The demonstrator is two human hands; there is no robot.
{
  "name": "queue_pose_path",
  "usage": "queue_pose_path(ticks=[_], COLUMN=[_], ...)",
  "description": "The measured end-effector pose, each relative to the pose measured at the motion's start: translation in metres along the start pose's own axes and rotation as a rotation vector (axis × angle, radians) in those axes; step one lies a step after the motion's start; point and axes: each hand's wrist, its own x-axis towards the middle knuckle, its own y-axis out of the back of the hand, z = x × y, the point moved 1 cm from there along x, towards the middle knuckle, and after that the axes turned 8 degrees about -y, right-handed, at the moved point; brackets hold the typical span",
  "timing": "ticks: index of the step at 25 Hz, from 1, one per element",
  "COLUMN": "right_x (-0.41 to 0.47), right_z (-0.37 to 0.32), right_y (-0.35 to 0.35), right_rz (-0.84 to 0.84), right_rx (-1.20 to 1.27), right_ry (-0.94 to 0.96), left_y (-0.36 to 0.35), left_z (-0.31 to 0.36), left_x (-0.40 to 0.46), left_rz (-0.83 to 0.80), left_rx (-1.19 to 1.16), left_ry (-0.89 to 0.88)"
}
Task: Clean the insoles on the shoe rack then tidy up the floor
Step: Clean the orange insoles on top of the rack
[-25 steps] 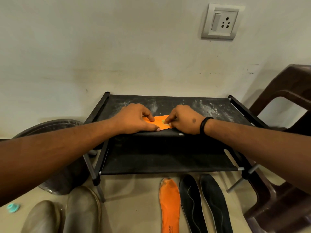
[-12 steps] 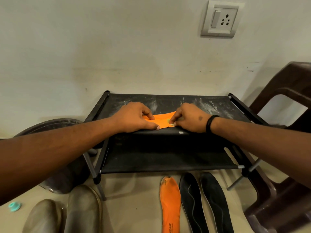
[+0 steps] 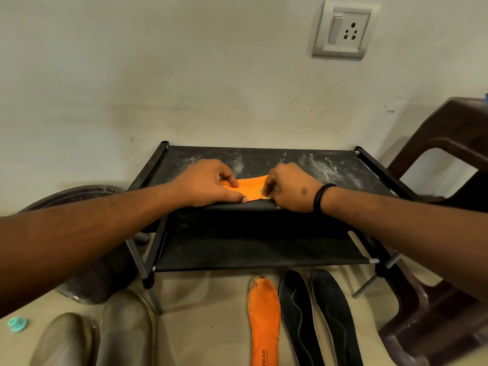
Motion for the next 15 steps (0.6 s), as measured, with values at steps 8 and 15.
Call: queue_pose_path(ticks=[8,15], right_x=[0.012,0.007], right_z=[0.025,0.002], right_y=[0.012,0.003], right_rz=[0.085,0.002], right_rx=[-0.211,-0.009], right_ry=[-0.184,-0.061], left_y=[0.0,0.0], left_z=[0.001,0.002], left_x=[0.0,0.0], left_rz=[0.006,0.003], left_rx=[-0.003,0.008], left_ry=[0.009,0.004])
